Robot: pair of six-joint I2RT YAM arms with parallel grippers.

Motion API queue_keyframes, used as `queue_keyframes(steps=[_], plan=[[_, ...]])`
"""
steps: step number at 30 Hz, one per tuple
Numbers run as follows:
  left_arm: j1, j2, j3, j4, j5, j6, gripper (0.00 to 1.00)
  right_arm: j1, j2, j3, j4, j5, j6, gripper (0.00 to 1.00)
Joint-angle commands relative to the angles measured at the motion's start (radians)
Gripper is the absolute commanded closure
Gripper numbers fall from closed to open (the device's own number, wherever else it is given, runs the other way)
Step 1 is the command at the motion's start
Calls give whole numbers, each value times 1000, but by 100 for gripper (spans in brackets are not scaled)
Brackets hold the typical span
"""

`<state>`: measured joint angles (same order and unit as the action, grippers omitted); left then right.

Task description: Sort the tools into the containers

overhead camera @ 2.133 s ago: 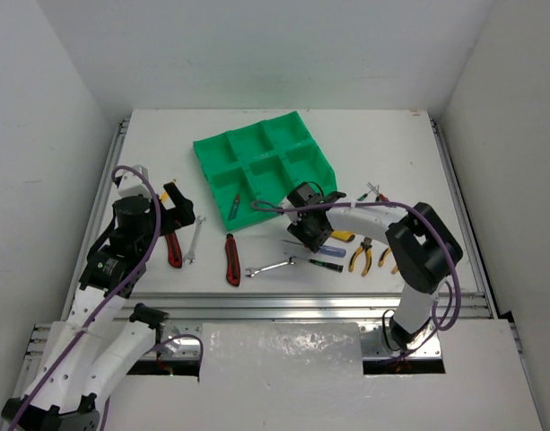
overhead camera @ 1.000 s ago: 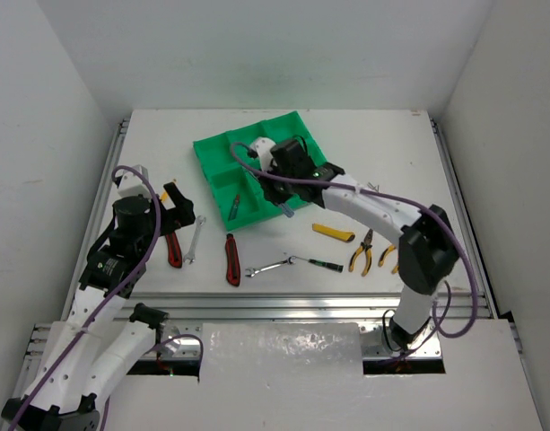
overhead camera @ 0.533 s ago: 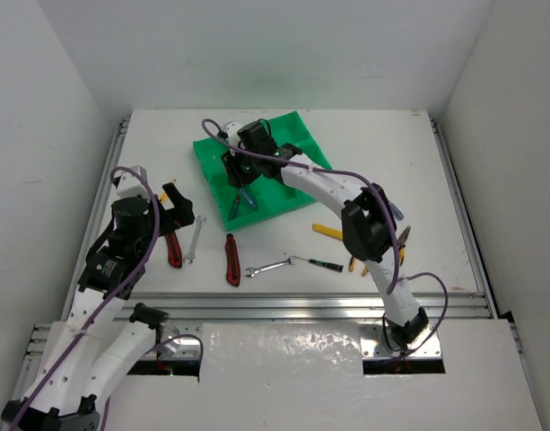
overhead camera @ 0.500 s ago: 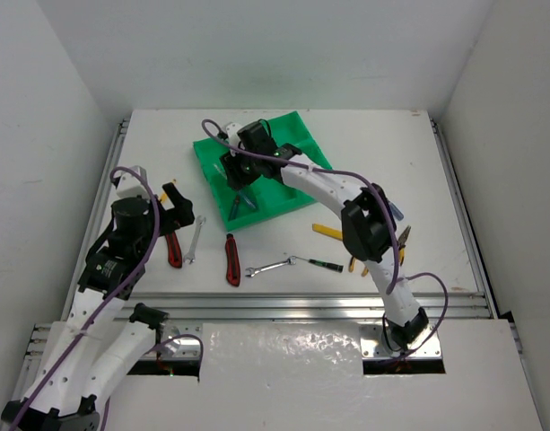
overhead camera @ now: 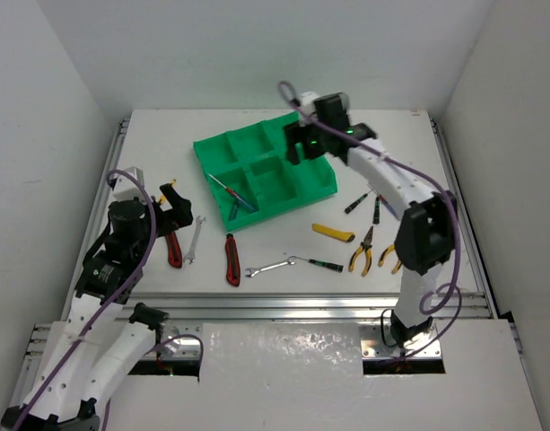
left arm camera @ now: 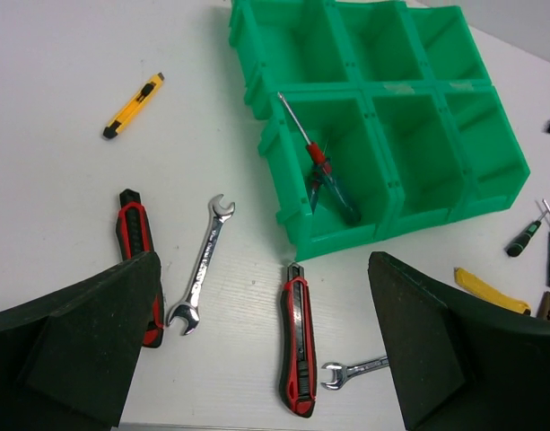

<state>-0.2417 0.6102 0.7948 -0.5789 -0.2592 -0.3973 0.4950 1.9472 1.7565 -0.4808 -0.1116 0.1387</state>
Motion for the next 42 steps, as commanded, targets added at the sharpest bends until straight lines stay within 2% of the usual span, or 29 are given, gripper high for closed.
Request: queue_keyframes(steps=[1, 5, 9, 13, 18, 22, 28, 35, 42], plan=[[-5, -9, 12, 47, 11, 9, 1, -173, -62, -112, -30, 56, -48, 24], [-5, 8, 17, 37, 0, 6, 1, -315, -25, -128, -70, 230, -88, 25], [-5, 35, 24, 18, -60, -8, 1, -441, 74, -77, -148, 240, -67, 27], [-5, 72, 32, 7, -62, -12, 1, -524, 95, -116, -160, 199, -68, 38], [-5, 82, 30, 17, -26, 0, 2, -545, 76, -198, -134, 219, -103, 51], [-5, 74, 29, 21, -20, 0, 2, -572, 56, -270, -136, 217, -106, 56], [-5, 83, 27, 24, -9, 3, 2, -575, 45, -308, -134, 152, -108, 57], [-5, 85, 24, 27, -2, 5, 2, -575, 88, -331, -125, 234, -99, 65], [-5, 86, 24, 28, 6, 6, 2, -576, 113, -328, -117, 259, -97, 67]])
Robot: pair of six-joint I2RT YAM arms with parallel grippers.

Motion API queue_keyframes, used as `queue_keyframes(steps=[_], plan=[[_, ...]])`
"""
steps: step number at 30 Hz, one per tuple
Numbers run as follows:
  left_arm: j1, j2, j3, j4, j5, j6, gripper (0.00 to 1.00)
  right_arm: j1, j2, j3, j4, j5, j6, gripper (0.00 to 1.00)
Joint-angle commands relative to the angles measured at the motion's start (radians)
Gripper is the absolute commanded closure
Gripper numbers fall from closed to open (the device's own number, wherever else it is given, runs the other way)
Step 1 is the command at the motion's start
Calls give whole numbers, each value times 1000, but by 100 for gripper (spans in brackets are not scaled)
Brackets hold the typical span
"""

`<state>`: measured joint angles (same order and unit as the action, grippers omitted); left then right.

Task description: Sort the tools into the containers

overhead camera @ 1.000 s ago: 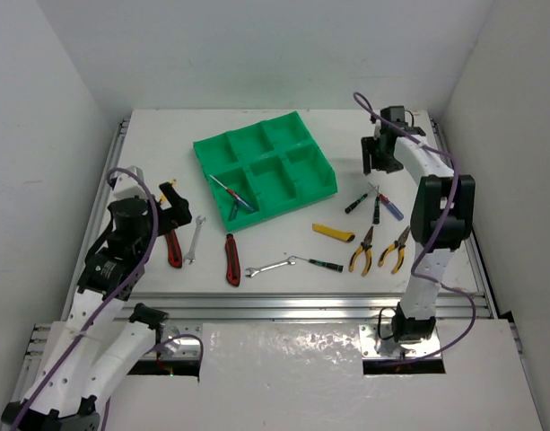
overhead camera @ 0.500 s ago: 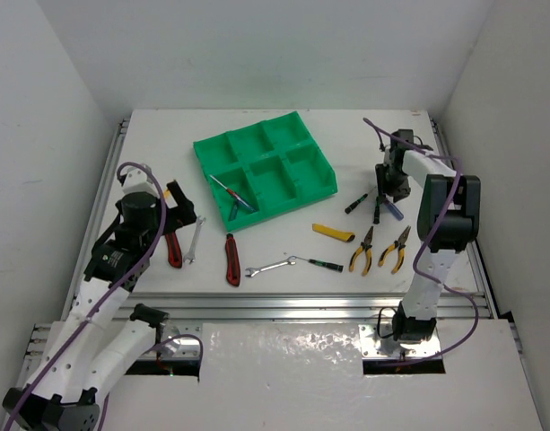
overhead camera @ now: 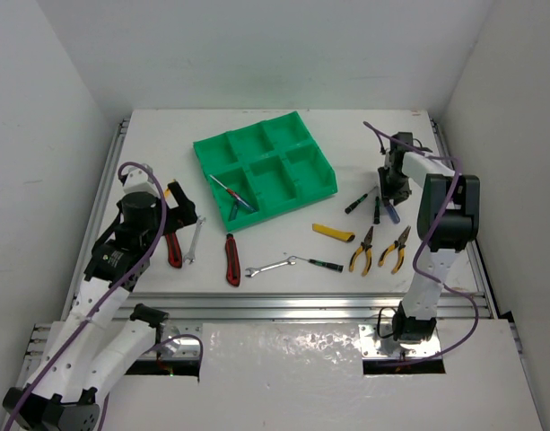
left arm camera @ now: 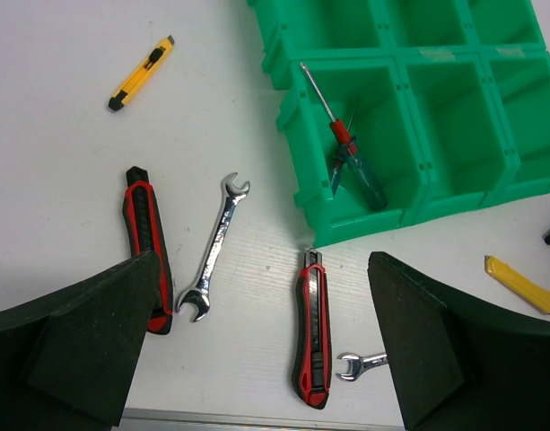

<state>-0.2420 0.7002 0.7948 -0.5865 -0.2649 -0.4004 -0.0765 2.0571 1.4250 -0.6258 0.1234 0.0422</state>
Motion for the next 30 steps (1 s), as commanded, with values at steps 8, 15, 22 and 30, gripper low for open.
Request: queue_keyframes(steps=[8, 15, 22, 30], plan=[[-5, -1, 23, 37, 18, 12, 2, -3, 24, 11, 23, 10, 13, 67], [-5, -8, 20, 42, 24, 12, 2, -5, 29, -8, 60, 47, 47, 80], [-5, -10, 20, 43, 30, 14, 2, -5, -60, -18, 60, 117, 91, 93], [-5, -16, 18, 54, 53, 17, 2, 131, -370, -158, 289, -170, 143, 100]])
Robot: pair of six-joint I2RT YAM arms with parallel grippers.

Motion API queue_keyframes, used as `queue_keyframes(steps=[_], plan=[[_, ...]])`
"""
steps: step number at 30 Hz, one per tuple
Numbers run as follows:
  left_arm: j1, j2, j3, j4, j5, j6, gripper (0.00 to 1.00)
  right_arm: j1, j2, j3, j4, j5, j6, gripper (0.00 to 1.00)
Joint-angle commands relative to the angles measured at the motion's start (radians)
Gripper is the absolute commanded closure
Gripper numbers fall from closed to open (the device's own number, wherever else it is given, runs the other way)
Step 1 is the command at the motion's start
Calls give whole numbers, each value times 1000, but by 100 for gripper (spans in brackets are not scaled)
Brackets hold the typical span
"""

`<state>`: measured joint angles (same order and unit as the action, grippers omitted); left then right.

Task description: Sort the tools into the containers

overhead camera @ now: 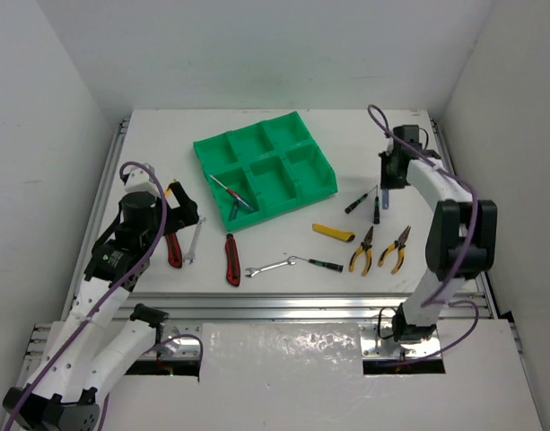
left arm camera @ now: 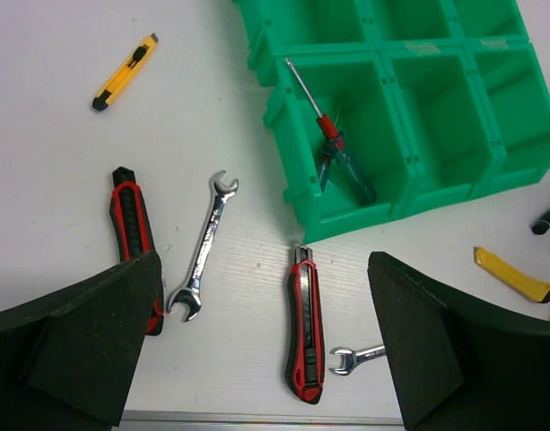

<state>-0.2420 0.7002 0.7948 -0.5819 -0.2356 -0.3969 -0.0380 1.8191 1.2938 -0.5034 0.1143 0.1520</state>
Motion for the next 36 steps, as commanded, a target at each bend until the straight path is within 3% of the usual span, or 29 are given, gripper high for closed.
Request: queue_keyframes(steps=[1, 5, 9, 12, 19, 24, 27, 28, 29, 32, 36], plan=[[-5, -18, 17, 53, 28, 15, 2, 165, -144, -33, 190, -200, 32, 100], [-5, -12, 17, 56, 30, 16, 2, 377, -78, 34, 278, -458, 34, 100], [-5, 4, 17, 51, 24, 18, 2, 605, 88, 217, 283, -427, -6, 100], [-5, 9, 17, 48, 16, 16, 2, 674, 213, 347, 312, -432, -38, 100], [-3, -2, 17, 47, -1, 13, 2, 701, 440, 639, 215, -461, -63, 96], [-3, -1, 17, 48, 1, 13, 2, 711, 451, 642, 204, -432, -81, 60], [-3, 1, 18, 48, 2, 13, 2, 711, 373, 606, 204, -412, -85, 42], [-3, 4, 17, 48, 4, 13, 2, 711, 309, 587, 206, -397, -88, 27], [-3, 4, 18, 48, 4, 13, 2, 711, 275, 564, 209, -389, -92, 2], [-3, 2, 17, 48, 5, 15, 2, 711, 118, 458, 187, -285, -100, 1], [-3, -1, 17, 50, 9, 15, 2, 690, -101, 174, 201, -53, -126, 1]])
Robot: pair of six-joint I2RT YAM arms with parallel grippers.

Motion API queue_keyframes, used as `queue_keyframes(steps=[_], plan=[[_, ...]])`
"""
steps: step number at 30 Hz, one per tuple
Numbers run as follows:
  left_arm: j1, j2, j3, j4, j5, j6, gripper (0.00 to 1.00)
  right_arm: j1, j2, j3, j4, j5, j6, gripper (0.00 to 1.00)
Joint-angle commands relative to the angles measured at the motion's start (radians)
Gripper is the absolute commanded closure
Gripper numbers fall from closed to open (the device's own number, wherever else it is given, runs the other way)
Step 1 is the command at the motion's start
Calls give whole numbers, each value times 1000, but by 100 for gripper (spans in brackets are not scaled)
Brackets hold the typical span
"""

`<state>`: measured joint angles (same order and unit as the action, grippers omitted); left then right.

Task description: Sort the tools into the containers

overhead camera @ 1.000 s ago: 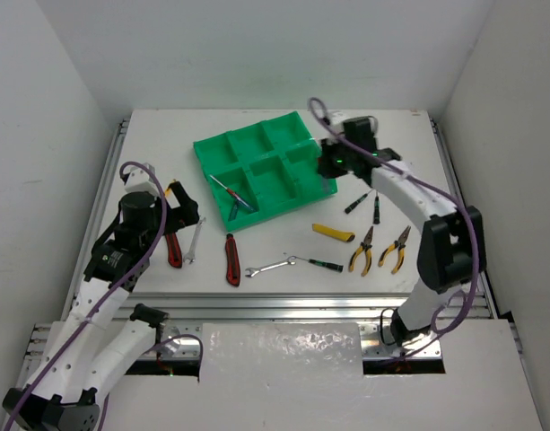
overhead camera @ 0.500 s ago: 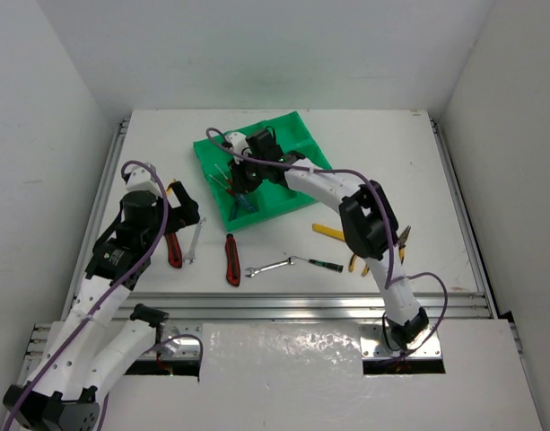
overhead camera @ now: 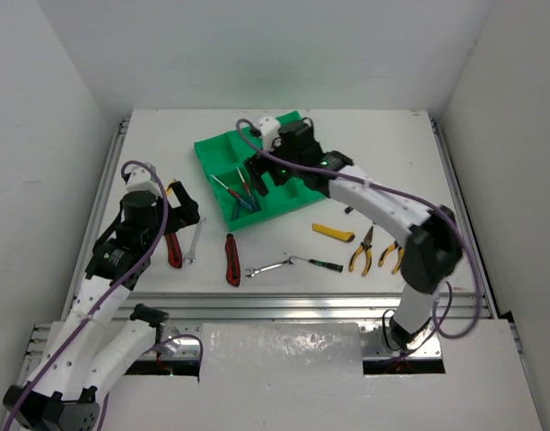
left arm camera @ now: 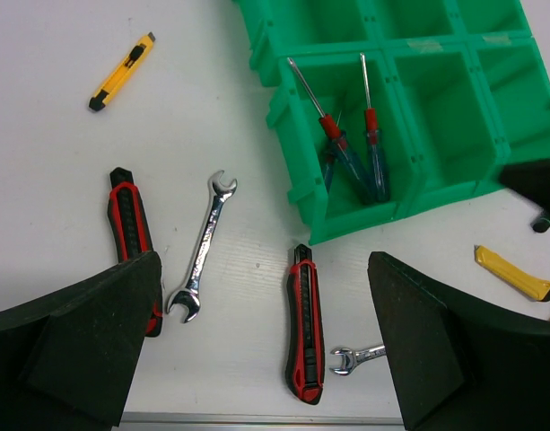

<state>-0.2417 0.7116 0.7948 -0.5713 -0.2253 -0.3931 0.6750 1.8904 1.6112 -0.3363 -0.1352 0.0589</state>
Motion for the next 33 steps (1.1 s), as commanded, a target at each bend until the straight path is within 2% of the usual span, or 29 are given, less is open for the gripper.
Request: queue_keyframes(steps=[1, 4, 6, 8, 16, 19, 23, 25, 28, 29, 30, 32, 33], plan=[[-4, -11, 17, 39, -3, 11, 2, -34, -207, -192, 23, 230, -47, 1], [-2, -12, 17, 39, 0, 13, 2, -132, -278, -306, -116, 162, -100, 3], [-4, -14, 18, 40, 1, 13, 2, -205, -293, -387, -147, 105, -140, 8], [-2, -12, 17, 41, 4, 14, 2, -252, -272, -424, -159, 115, -146, 9], [-2, -18, 14, 42, 3, 13, 2, -284, -110, -375, -214, 117, -179, 12], [-2, -15, 15, 42, 4, 13, 2, -284, -65, -359, -245, 88, -185, 16], [-2, -12, 14, 41, 7, 14, 2, -284, 8, -347, -294, 92, -197, 28], [-2, -12, 15, 42, 7, 13, 2, -284, 60, -330, -313, 100, -195, 30], [-2, -12, 14, 42, 7, 14, 2, -284, 105, -315, -326, 97, -195, 41], [-2, -12, 15, 42, 7, 14, 2, -284, 110, -313, -331, 98, -194, 46], [-2, -11, 15, 42, 9, 14, 2, -284, 113, -312, -336, 98, -194, 58], [-2, -11, 15, 41, 9, 14, 2, -282, 110, -309, -334, 98, -191, 69], [-2, -11, 15, 42, 7, 14, 2, -282, 105, -309, -336, 100, -191, 77]])
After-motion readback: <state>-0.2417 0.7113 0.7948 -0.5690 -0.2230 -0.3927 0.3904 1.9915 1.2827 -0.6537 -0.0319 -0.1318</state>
